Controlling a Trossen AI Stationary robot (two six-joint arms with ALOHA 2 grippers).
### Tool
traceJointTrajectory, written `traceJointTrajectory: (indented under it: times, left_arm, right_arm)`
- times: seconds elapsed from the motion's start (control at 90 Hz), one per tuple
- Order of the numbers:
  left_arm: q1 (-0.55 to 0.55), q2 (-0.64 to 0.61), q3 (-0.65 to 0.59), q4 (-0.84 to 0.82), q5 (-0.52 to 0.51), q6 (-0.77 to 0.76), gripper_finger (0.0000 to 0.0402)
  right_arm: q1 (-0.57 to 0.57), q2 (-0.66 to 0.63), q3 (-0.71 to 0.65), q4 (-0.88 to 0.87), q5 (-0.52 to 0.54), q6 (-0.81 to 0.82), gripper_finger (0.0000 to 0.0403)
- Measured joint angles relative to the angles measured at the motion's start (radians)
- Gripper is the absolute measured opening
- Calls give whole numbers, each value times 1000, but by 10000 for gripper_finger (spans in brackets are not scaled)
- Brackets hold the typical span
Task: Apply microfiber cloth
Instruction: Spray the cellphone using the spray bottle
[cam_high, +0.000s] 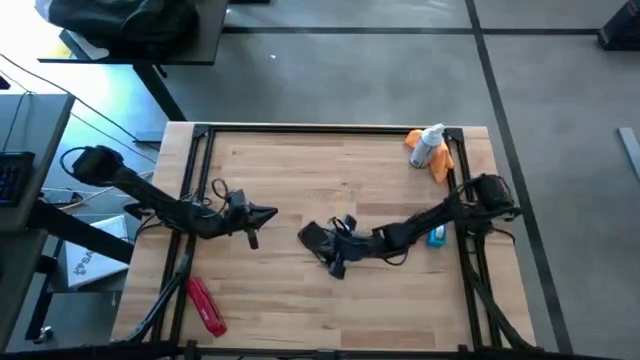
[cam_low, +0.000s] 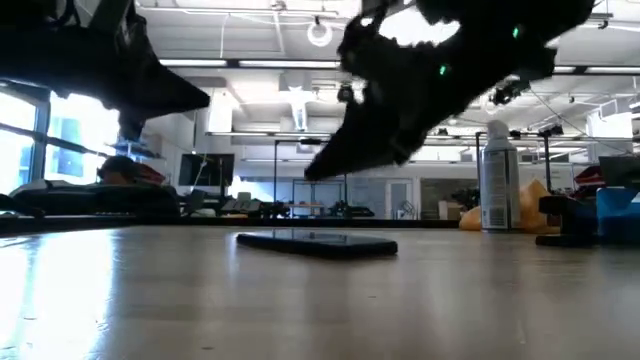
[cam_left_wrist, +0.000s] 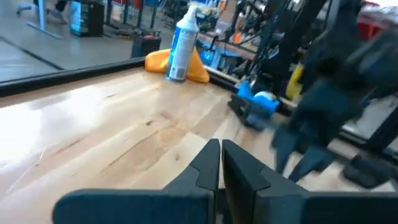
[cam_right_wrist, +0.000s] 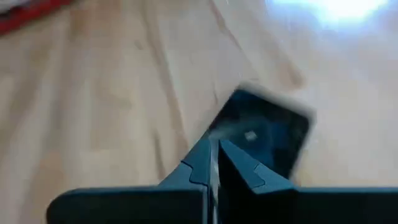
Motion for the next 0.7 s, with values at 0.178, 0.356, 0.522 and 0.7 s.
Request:
traceJointTrajectory:
  times: [0.178, 0.356, 0.522, 0.7]
  left_arm:
    - [0, 160, 81, 0, 58, 54, 0]
    - [10, 304, 146, -2, 51, 131, 0]
    - [56, 402, 173, -9, 23, 165, 0]
    - [112, 482, 176, -13, 42, 119, 0]
  right_arm:
    - [72, -79, 0, -166, -30, -254, 3]
    - [143, -61, -1, -222, -35, -405, 54]
    - [173, -43, -1, -227, 97, -454, 132]
    - [158, -35, -1, -236, 109, -453, 188]
